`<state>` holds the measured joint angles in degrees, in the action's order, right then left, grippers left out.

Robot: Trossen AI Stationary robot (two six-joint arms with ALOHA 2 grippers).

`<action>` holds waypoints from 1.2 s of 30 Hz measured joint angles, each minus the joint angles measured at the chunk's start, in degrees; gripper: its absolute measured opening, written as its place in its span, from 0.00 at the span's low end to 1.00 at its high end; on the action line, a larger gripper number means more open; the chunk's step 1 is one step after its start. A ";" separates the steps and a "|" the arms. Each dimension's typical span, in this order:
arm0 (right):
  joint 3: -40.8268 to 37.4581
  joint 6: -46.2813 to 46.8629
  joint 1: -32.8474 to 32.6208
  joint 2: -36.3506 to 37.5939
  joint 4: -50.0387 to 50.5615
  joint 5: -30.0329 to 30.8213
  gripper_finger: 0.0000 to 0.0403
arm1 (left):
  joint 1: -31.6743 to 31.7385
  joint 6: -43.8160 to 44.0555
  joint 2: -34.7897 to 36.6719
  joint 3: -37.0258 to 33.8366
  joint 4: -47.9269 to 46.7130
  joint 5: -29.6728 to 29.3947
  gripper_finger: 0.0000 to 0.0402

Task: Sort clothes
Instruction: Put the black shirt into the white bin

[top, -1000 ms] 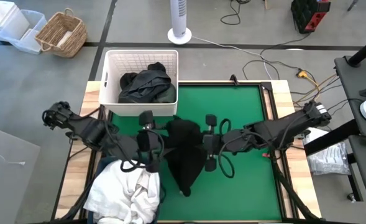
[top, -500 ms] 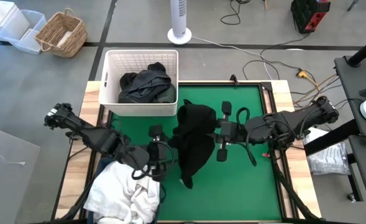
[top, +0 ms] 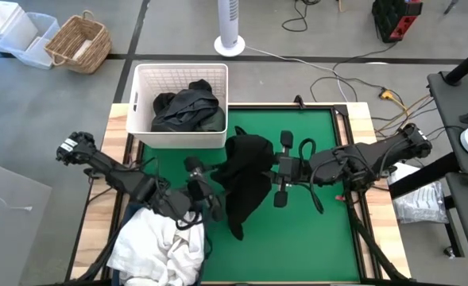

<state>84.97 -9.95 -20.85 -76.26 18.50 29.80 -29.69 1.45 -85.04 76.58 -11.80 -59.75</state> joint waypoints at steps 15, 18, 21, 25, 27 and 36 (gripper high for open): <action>0.00 -1.05 -0.01 -0.79 -2.77 0.12 0.08 | 0.26 -3.02 0.20 -7.53 17.63 6.82 0.71; 0.00 -1.30 -0.01 -0.79 -3.87 -0.15 0.08 | 1.81 -5.88 0.20 -12.00 28.78 6.78 0.71; 0.00 -1.34 0.01 -0.79 -5.38 -0.95 0.08 | 3.17 -10.11 -0.19 -15.82 42.05 7.57 0.73; -0.15 -1.14 -0.01 -1.19 -8.80 -5.45 0.08 | 5.76 -14.46 -1.47 -19.22 53.74 17.66 0.74; -0.17 -1.18 -0.03 -1.64 -10.18 -6.01 0.08 | 7.11 -14.46 -2.15 -19.70 55.68 25.28 0.75; -0.76 -0.87 0.12 -1.97 -9.60 -5.79 0.08 | 9.38 -12.98 -7.19 -15.88 55.87 30.62 0.56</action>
<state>84.20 -10.82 -20.72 -78.24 8.90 24.01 -20.32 -11.53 -92.23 60.69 44.07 -29.13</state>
